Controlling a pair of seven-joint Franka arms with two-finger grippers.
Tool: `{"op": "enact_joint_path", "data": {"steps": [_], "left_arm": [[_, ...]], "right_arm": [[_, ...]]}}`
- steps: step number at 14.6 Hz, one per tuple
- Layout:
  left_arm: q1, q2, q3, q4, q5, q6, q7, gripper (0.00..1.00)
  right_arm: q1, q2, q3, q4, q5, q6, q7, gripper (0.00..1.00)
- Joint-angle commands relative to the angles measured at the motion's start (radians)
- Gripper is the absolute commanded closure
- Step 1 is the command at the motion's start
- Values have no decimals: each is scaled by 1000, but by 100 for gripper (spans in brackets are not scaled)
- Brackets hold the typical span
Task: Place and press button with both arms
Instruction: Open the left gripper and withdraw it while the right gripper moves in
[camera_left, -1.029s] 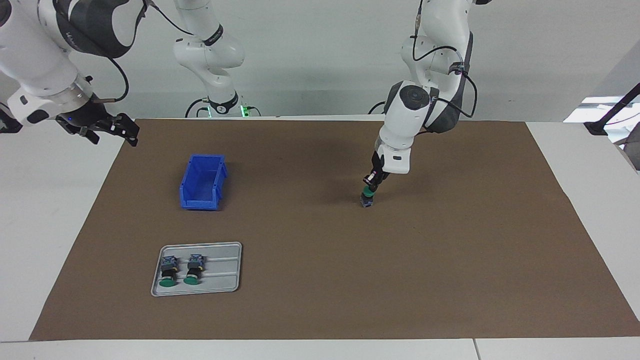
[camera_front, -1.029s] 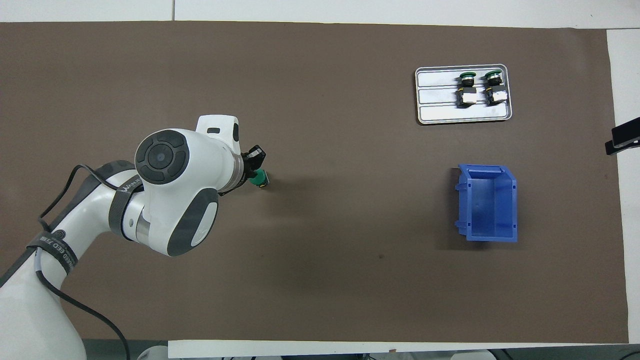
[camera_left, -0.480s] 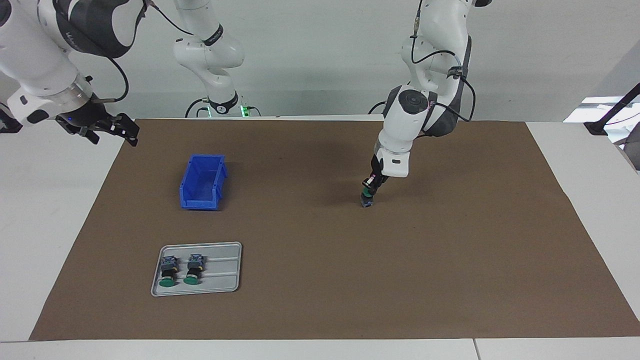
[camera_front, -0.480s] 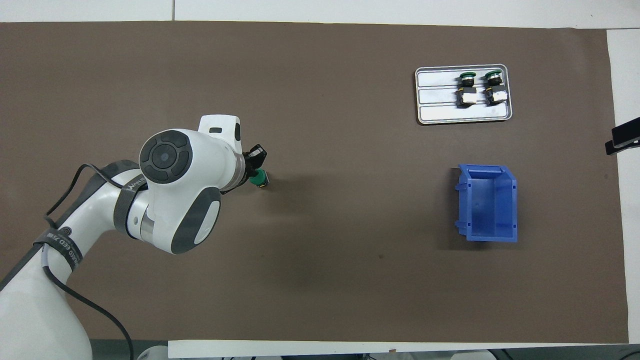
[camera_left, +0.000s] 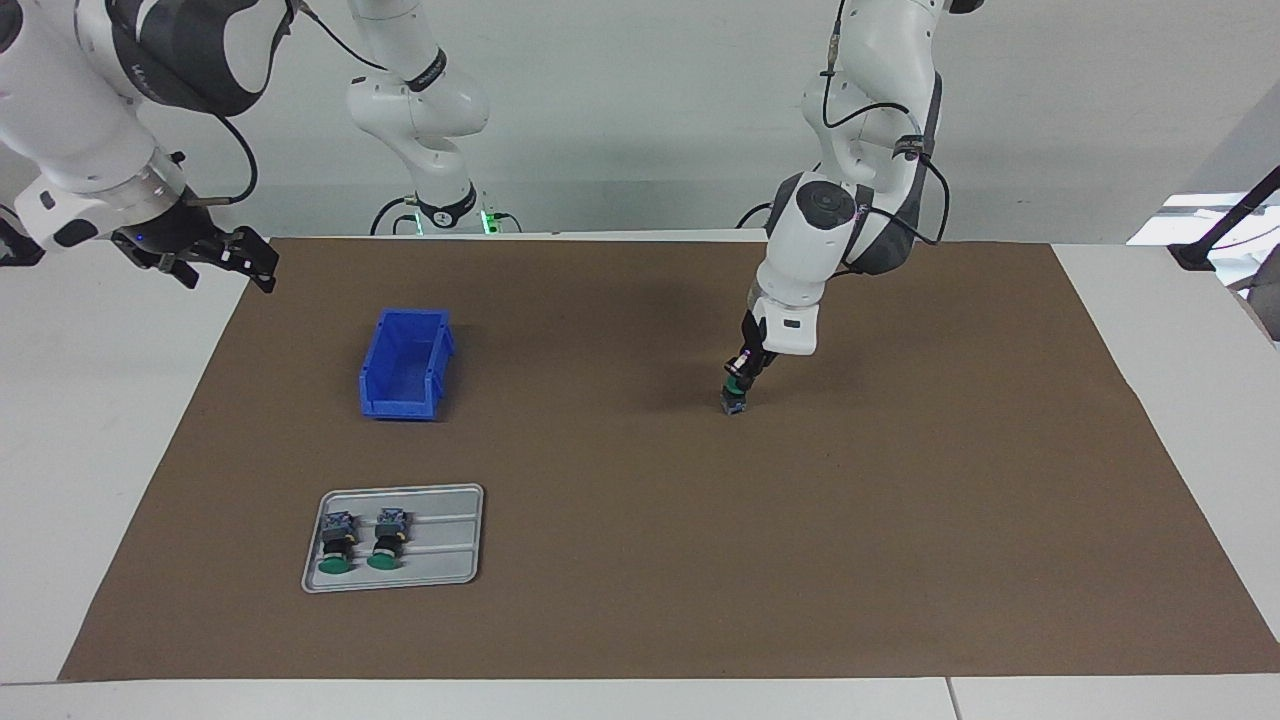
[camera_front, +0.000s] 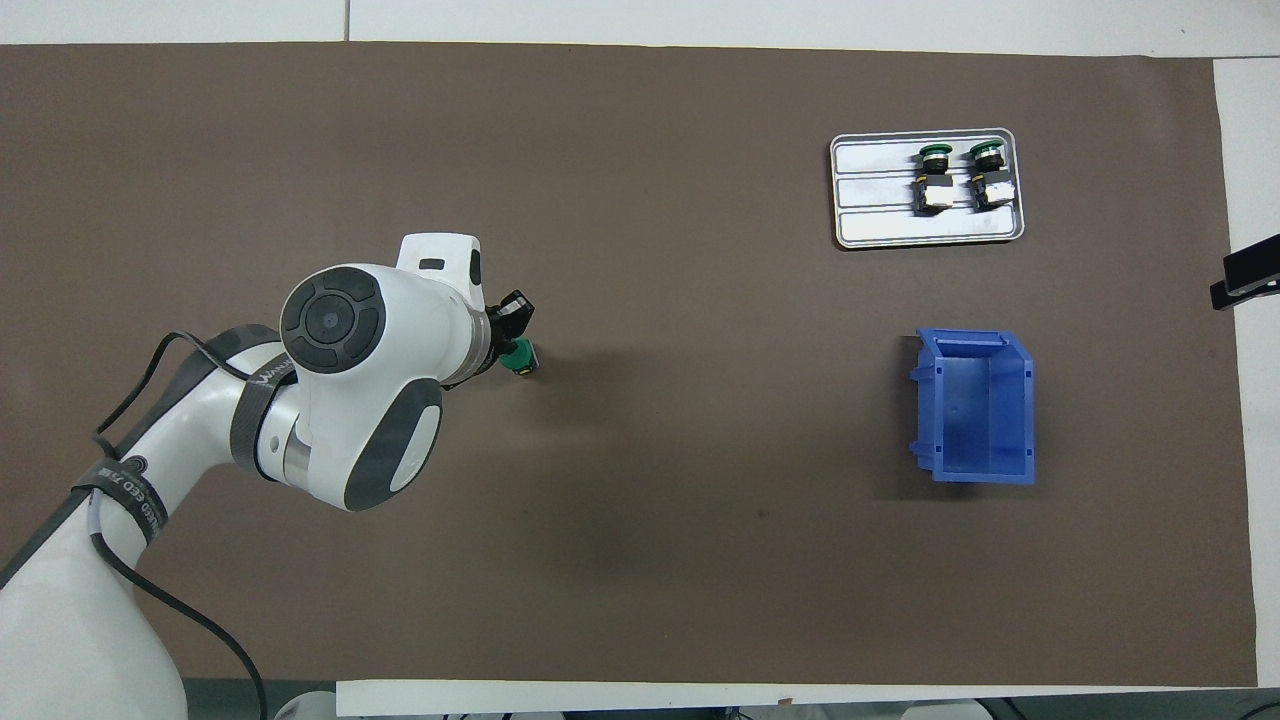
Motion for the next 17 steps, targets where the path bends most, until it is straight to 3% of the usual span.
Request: {"op": "enact_joint_path", "data": {"steps": [1, 7, 10, 12, 13, 15, 17], "left_arm": [[-9, 8, 0, -34, -11, 19, 2, 100], [32, -40, 12, 70, -51, -127, 11, 100], [99, -44, 12, 165, -51, -229, 8, 85], [157, -40, 14, 258, -46, -372, 60, 49], [199, -44, 12, 271, -46, -403, 103, 37], [253, -52, 15, 286, -39, -425, 142, 0], [310, -53, 17, 299, -39, -449, 200, 0]], "right_arm": [[-2, -25, 0, -29, 16, 3, -22, 0], [-2, -25, 0, -29, 16, 3, -22, 0], [-2, -25, 0, -29, 16, 3, -22, 0], [-2, -25, 0, -29, 16, 3, -22, 0], [-2, -25, 0, -29, 16, 3, -22, 0], [-2, -25, 0, -29, 16, 3, -22, 0], [0, -29, 0, -30, 16, -9, -24, 0]]}}
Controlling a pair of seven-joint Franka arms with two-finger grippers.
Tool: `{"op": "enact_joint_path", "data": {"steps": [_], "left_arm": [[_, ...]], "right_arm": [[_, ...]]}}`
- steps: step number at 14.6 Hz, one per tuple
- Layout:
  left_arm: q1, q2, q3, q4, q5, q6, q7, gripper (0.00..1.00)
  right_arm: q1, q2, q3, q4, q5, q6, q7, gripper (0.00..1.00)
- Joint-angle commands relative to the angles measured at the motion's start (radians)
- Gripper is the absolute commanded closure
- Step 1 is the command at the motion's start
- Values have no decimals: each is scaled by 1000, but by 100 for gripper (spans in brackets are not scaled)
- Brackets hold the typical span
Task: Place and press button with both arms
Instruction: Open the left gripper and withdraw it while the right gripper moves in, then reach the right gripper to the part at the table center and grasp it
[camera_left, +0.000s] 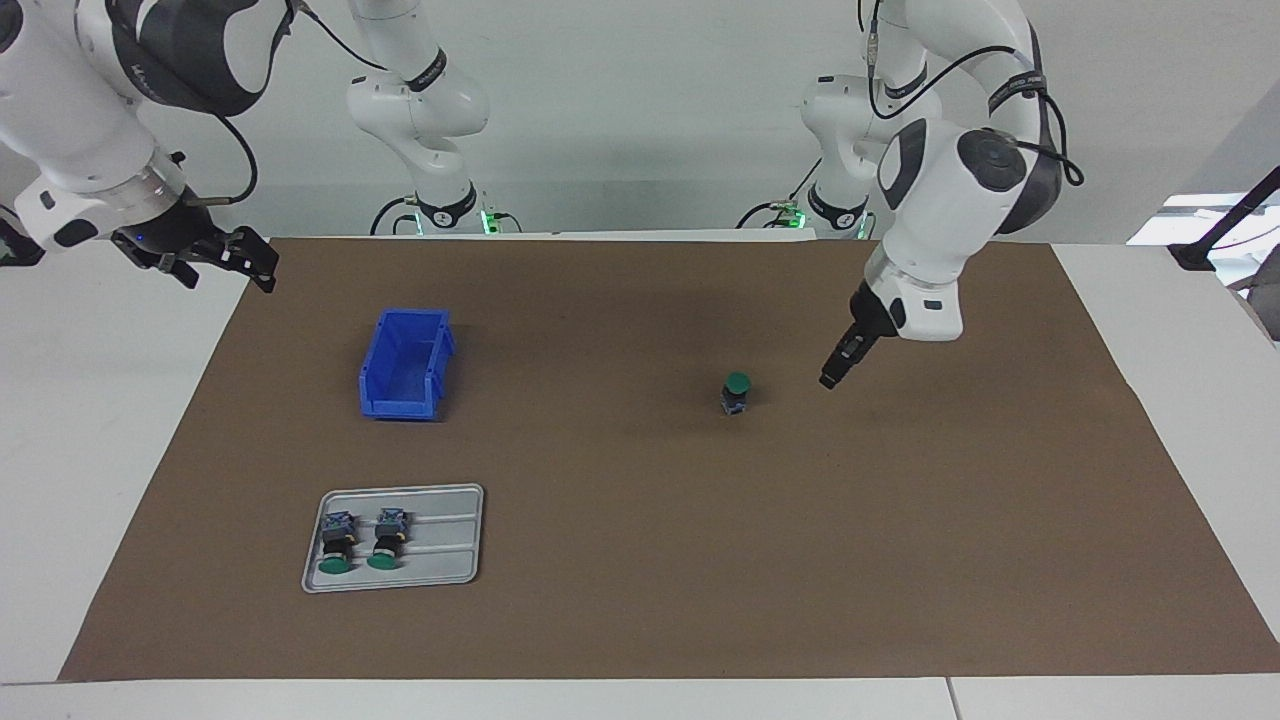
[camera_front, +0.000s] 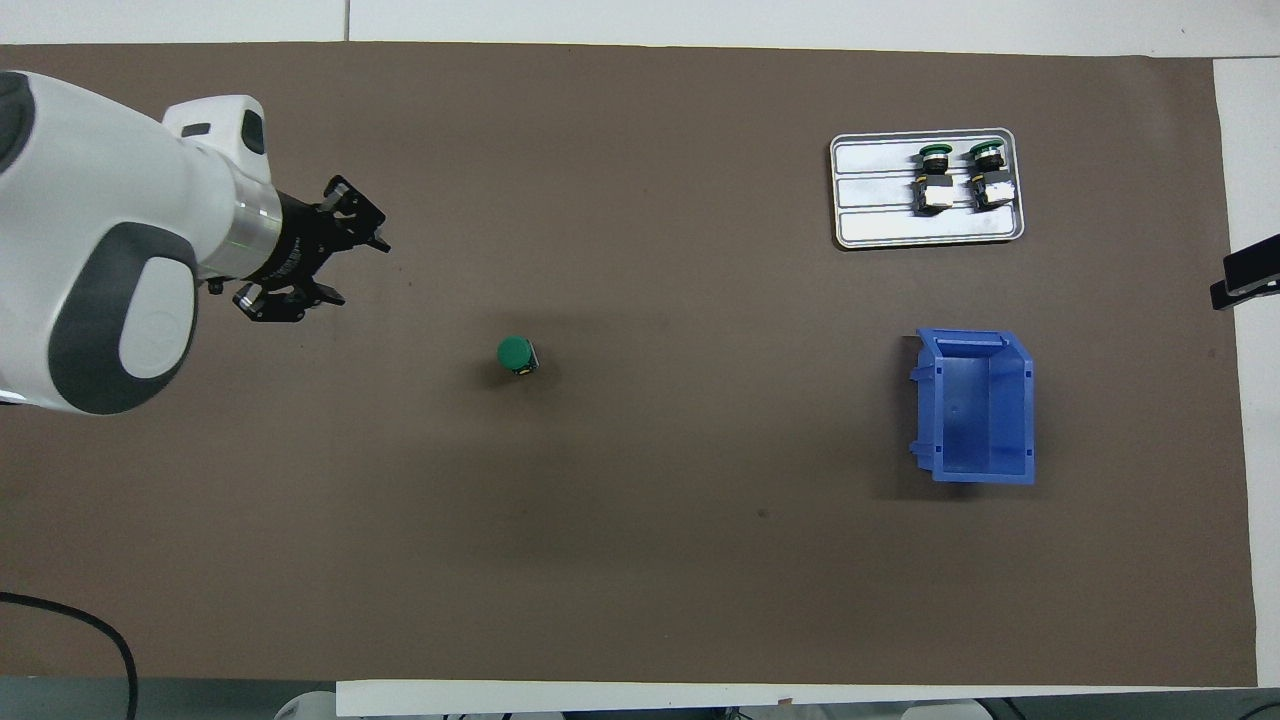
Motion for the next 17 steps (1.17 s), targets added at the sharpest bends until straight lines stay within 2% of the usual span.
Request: {"op": "enact_joint_path", "data": {"steps": [1, 2, 4, 5, 7, 10, 12, 14, 15, 17], "left_arm": [[61, -7, 3, 31, 0, -71, 79, 0], [92, -11, 3, 36, 0, -93, 119, 0], [150, -23, 5, 68, 3, -145, 212, 0], [164, -25, 4, 83, 30, -180, 240, 0], [184, -45, 9, 97, 92, -237, 312, 0], [236, -86, 9, 116, 95, -332, 481, 0], [245, -114, 21, 120, 156, -426, 599, 0], [248, -146, 23, 119, 170, -454, 656, 0], [247, -160, 23, 119, 173, -475, 658, 0], [235, -166, 18, 120, 180, -527, 661, 0]], "right_arm": [[-2, -47, 2, -32, 16, -25, -34, 0], [-8, -48, 3, -36, 22, -20, -68, 0], [17, -42, 12, -33, 117, 12, -84, 0], [71, -40, 31, -33, 123, 38, -38, 0], [246, -22, 32, -10, 122, 76, 136, 0], [478, 50, 34, 51, 125, 145, 419, 0], [598, 162, 34, 140, 130, 173, 565, 0], [677, 344, 48, 343, 131, 193, 703, 0], [707, 419, 61, 413, 131, 220, 770, 0], [766, 533, 87, 473, 127, 309, 861, 0]]}}
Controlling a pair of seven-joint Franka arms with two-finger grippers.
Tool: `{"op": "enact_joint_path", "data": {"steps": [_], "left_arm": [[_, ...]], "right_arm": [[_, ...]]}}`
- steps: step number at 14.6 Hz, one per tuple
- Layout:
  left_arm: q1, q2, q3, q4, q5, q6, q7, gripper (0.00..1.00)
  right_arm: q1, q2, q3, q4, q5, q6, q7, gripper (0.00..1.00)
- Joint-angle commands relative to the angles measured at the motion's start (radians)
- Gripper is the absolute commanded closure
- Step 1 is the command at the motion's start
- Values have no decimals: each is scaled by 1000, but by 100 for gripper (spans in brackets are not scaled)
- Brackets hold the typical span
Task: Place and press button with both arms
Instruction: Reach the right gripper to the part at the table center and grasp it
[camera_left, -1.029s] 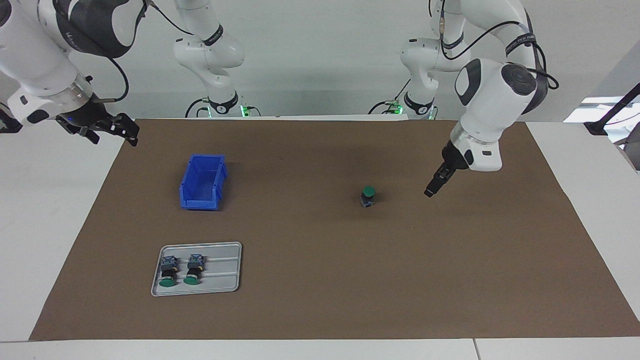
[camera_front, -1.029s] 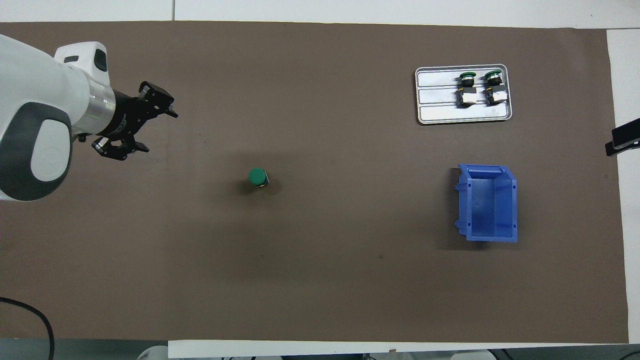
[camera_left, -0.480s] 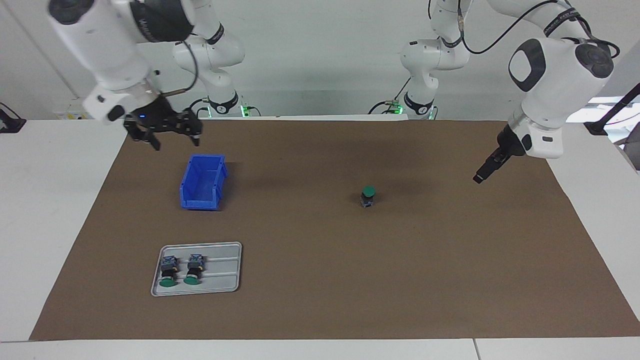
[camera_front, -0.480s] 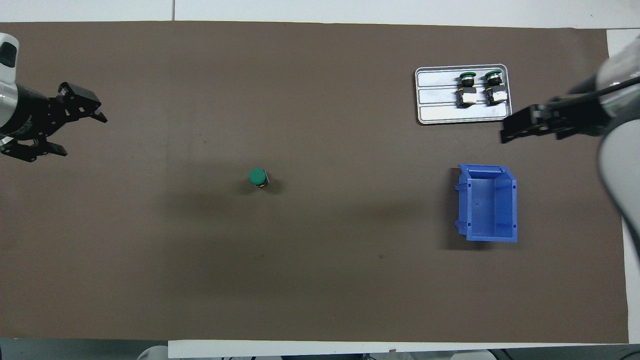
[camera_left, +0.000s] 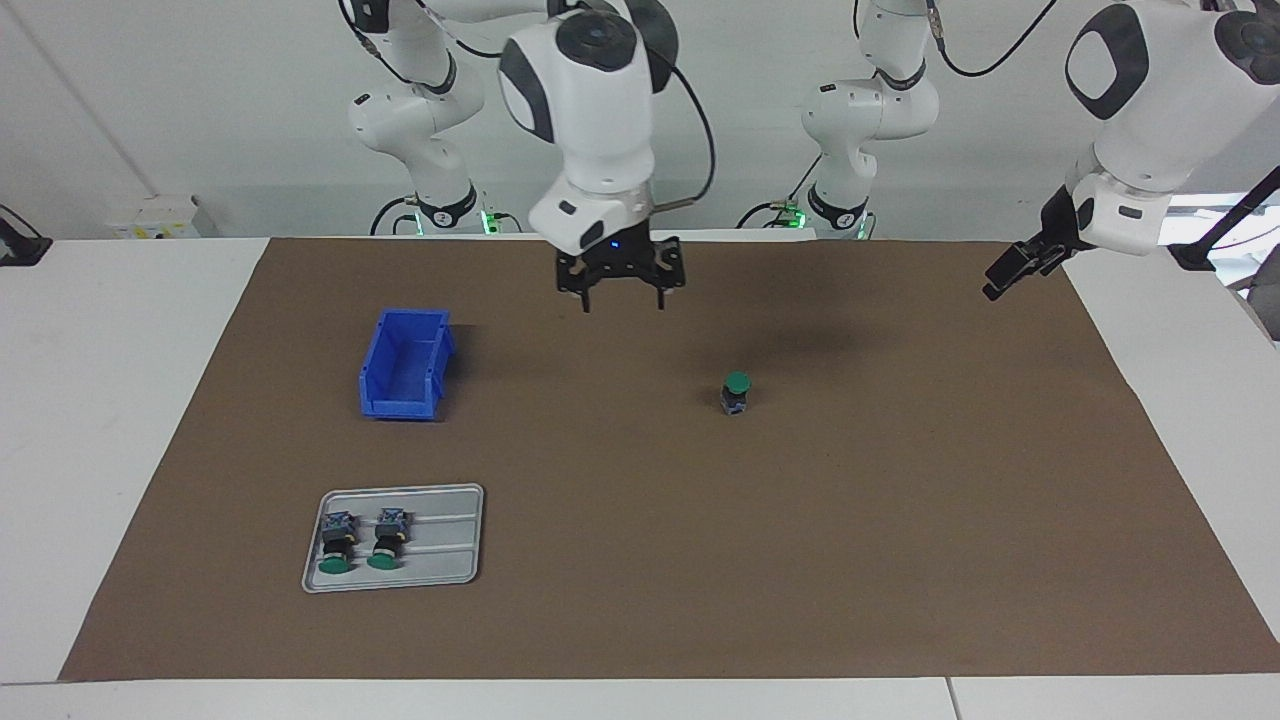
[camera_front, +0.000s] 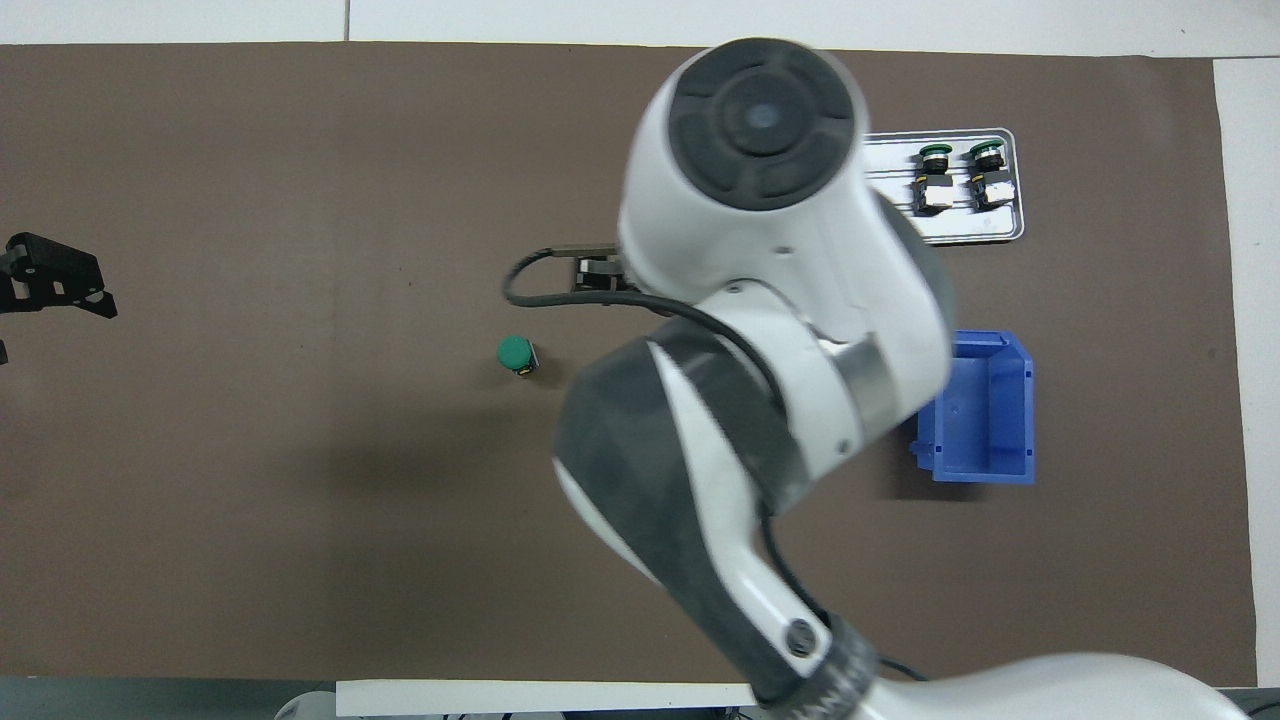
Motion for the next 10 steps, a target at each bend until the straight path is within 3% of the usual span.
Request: {"op": "enact_joint_path", "data": {"steps": [1, 5, 10], "left_arm": [[-13, -31, -9, 4, 27, -73, 22, 0], [-60, -34, -13, 51, 19, -159, 22, 0], [-74, -36, -21, 51, 18, -176, 105, 0]], "right_arm": [[69, 210, 18, 172, -1, 76, 86, 0], [145, 266, 18, 153, -37, 183, 115, 0], [128, 214, 26, -42, -77, 345, -49, 0]]}}
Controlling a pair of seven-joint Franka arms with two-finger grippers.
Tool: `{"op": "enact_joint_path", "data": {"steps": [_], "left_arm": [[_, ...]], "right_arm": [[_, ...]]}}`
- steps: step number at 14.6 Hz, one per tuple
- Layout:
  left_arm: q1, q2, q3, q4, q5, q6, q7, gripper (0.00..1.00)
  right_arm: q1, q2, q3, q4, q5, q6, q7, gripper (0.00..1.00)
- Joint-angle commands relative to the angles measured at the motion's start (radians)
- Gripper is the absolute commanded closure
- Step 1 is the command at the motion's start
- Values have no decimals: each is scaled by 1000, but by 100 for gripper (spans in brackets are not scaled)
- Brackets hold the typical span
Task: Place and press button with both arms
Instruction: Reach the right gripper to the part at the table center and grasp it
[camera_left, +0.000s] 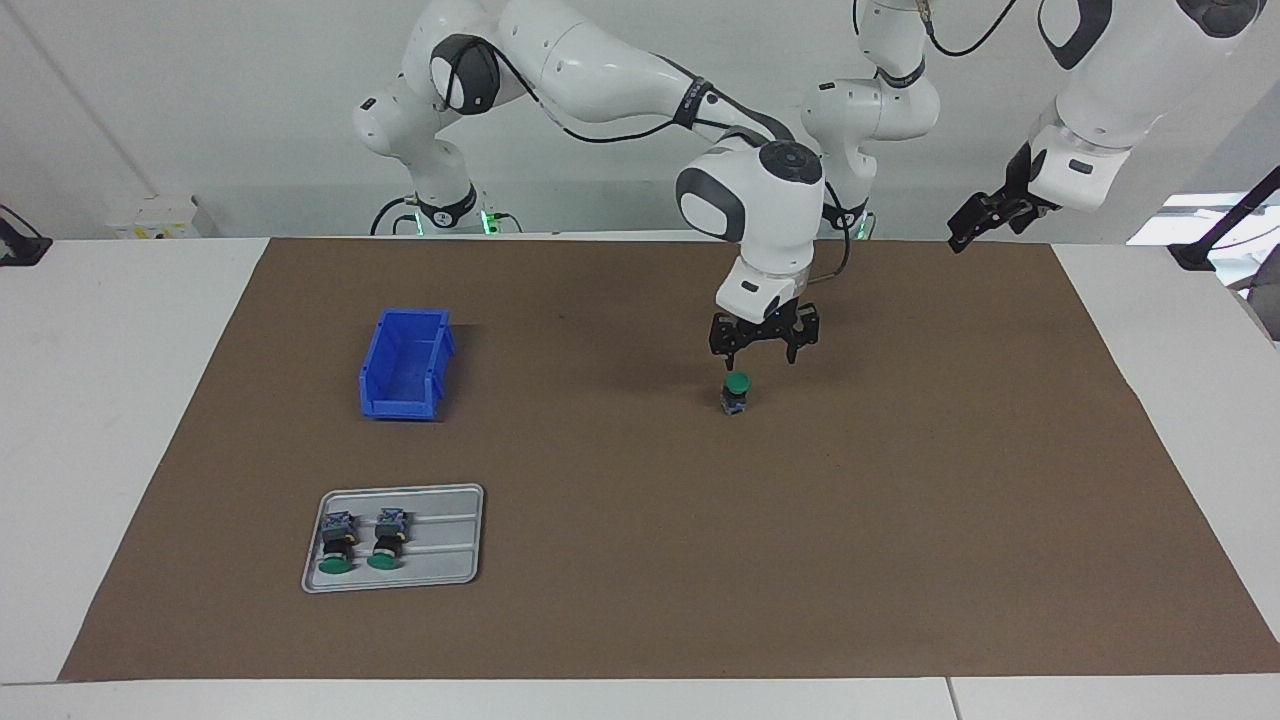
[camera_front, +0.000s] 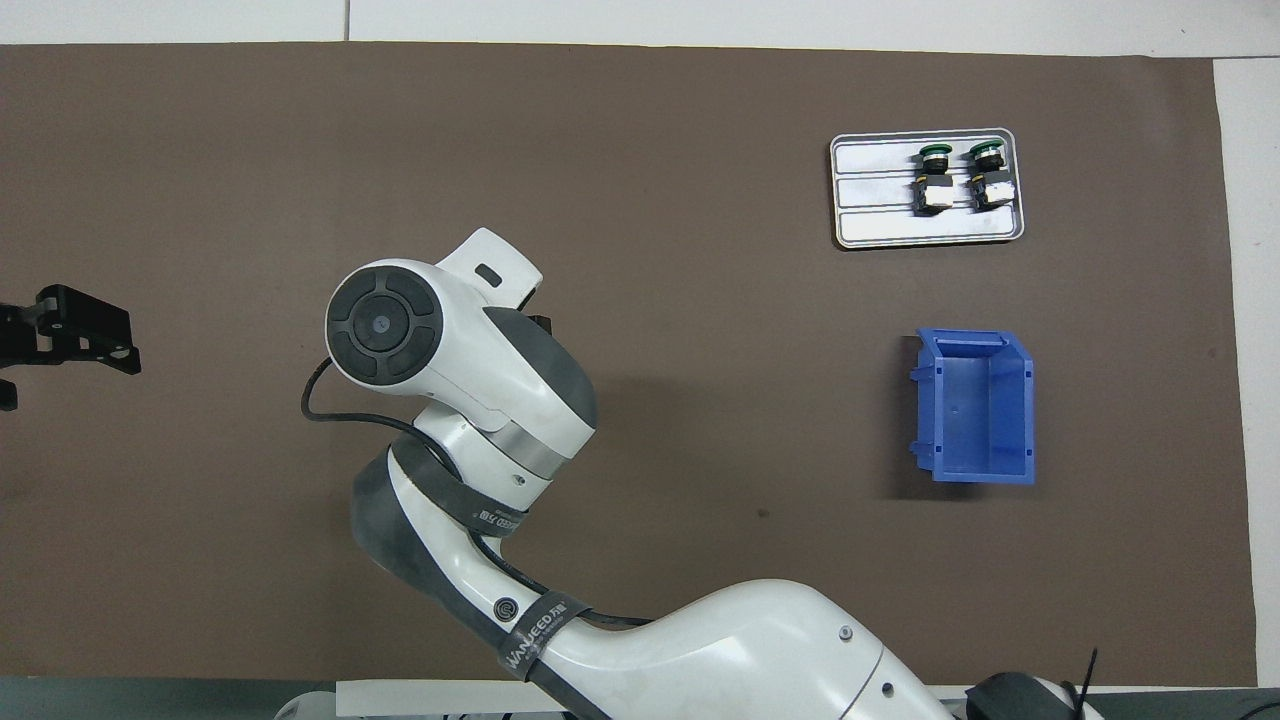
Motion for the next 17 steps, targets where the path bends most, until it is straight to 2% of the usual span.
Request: {"op": "enact_joint_path", "data": {"steps": [1, 3, 6, 11, 15, 16, 17], "left_arm": [[1, 1, 2, 16, 14, -31, 154, 0], [10, -2, 5, 15, 11, -36, 245, 0], [44, -8, 10, 16, 11, -18, 249, 0], [47, -8, 14, 21, 16, -7, 223, 0], [46, 1, 11, 41, 22, 51, 223, 0], [46, 3, 11, 41, 22, 54, 224, 0], [47, 4, 11, 41, 22, 58, 224, 0]], "right_arm": [[-30, -66, 14, -168, -3, 144, -71, 0], [-36, -90, 19, -248, 0, 204, -95, 0], [-38, -117, 22, -323, 5, 246, -115, 1], [-21, -73, 22, -328, 3, 303, -104, 10], [-21, -64, 22, -339, 3, 326, -107, 37], [-23, -64, 22, -339, 3, 324, -107, 47], [-24, -64, 22, -339, 3, 324, -109, 62]]}}
